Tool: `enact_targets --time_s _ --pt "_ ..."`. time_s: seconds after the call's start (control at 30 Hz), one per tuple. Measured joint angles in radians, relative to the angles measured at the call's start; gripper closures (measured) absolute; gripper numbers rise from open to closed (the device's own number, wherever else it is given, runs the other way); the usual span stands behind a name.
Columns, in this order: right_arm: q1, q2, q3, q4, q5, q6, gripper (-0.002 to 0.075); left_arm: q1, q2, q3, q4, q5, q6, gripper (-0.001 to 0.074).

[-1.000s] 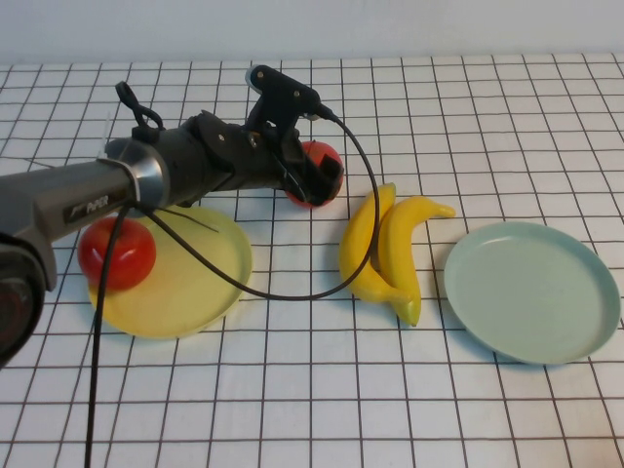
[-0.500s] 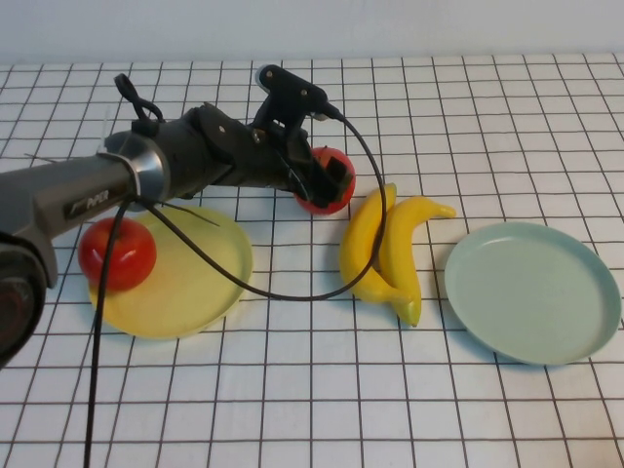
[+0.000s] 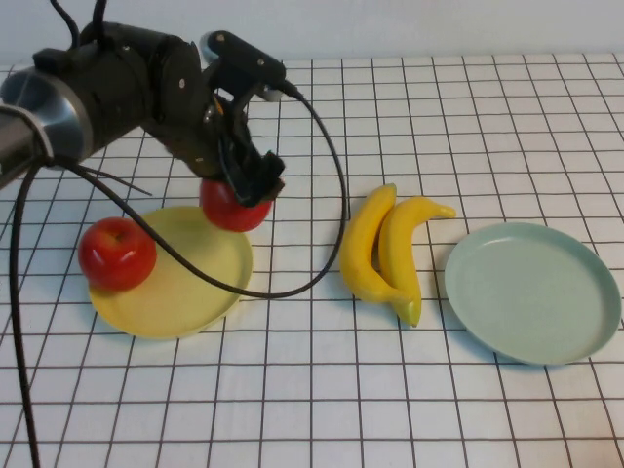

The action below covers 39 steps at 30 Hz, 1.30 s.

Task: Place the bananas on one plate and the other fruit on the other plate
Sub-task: Put one type of fruit in the left plate

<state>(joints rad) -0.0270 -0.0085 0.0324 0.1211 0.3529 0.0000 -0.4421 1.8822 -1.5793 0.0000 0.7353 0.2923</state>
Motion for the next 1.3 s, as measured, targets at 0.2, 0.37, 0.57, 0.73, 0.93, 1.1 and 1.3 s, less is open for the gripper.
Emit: enact_targets --time_s 0.2,0.37,0.57,0.73,0.93,1.1,1.3 --pt "0.000 0.000 0.000 0.000 0.000 0.000 0.0743 0.032 -0.013 0.016 0.152 0.181 -0.134 0.0154" --pt "0.000 0.000 0.000 0.000 0.000 0.000 0.0743 0.067 -0.014 0.085 0.101 0.136 -0.143 0.0154" --pt "0.000 0.000 0.000 0.000 0.000 0.000 0.0743 0.078 -0.014 0.143 0.058 0.063 -0.142 0.0154" --pt "0.000 0.000 0.000 0.000 0.000 0.000 0.0743 0.087 -0.014 0.147 0.042 0.057 -0.142 0.0154" --pt "0.000 0.000 0.000 0.000 0.000 0.000 0.0743 0.091 -0.014 0.147 0.030 0.056 -0.140 0.0069" --pt "0.000 0.000 0.000 0.000 0.000 0.000 0.0743 0.091 -0.014 0.147 0.000 0.056 -0.138 0.0067" --pt "0.000 0.000 0.000 0.000 0.000 0.000 0.0743 0.091 -0.022 0.116 0.000 0.106 -0.126 0.0066"
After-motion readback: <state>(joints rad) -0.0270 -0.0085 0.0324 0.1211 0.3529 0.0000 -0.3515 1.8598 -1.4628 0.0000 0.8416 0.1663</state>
